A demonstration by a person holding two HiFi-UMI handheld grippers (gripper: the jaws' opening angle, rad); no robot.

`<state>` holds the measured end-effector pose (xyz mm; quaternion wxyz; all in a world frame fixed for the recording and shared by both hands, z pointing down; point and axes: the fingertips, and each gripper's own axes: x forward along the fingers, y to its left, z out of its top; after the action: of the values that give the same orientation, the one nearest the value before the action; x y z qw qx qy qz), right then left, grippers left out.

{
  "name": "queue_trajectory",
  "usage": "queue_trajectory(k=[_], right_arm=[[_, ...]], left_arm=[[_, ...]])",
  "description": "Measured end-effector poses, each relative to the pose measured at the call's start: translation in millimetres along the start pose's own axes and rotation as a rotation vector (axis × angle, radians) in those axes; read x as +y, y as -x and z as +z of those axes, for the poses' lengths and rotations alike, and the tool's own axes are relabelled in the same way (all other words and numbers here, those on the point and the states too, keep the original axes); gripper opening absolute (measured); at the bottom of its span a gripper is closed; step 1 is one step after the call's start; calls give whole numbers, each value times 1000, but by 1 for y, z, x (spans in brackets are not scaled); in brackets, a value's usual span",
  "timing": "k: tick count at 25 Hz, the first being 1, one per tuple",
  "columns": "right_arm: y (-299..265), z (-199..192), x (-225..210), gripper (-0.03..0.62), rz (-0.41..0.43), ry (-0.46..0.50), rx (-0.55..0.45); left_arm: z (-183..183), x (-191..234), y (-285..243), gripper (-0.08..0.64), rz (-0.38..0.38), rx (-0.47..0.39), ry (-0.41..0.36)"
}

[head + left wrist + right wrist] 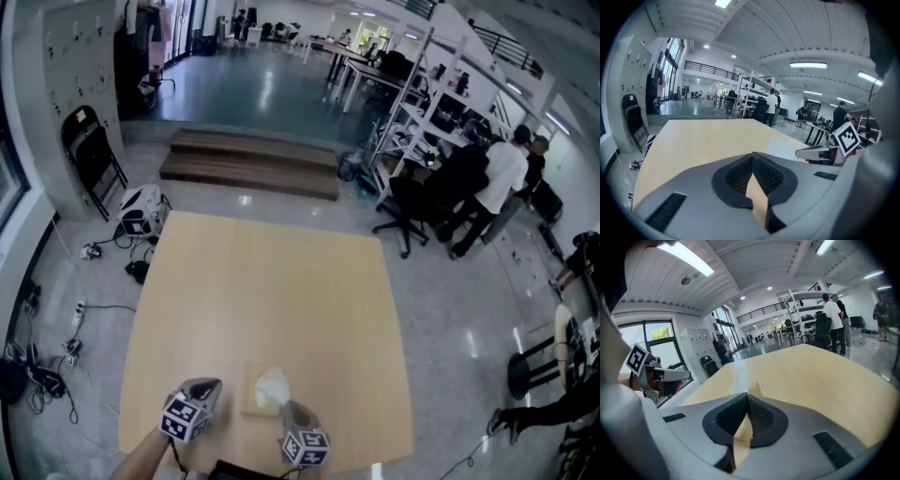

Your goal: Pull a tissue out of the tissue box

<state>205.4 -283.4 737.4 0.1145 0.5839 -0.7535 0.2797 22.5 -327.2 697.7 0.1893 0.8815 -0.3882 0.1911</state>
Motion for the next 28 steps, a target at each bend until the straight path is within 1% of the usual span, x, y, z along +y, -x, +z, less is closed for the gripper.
queue_trajectory(k=[3, 10, 20, 28], right_arm=[[2, 10, 4, 3, 3, 20, -25], [4, 40, 14, 3, 19, 61, -83], [15, 75, 28, 3, 26, 108, -152], [40, 115, 35, 3, 18, 124, -257]], left_arm=[[2, 1, 2, 8, 5, -19, 1], [5, 0, 5, 8, -1, -28, -6], [3, 5, 17, 8, 20, -51, -1], [1, 2, 29, 8, 26, -72, -2]])
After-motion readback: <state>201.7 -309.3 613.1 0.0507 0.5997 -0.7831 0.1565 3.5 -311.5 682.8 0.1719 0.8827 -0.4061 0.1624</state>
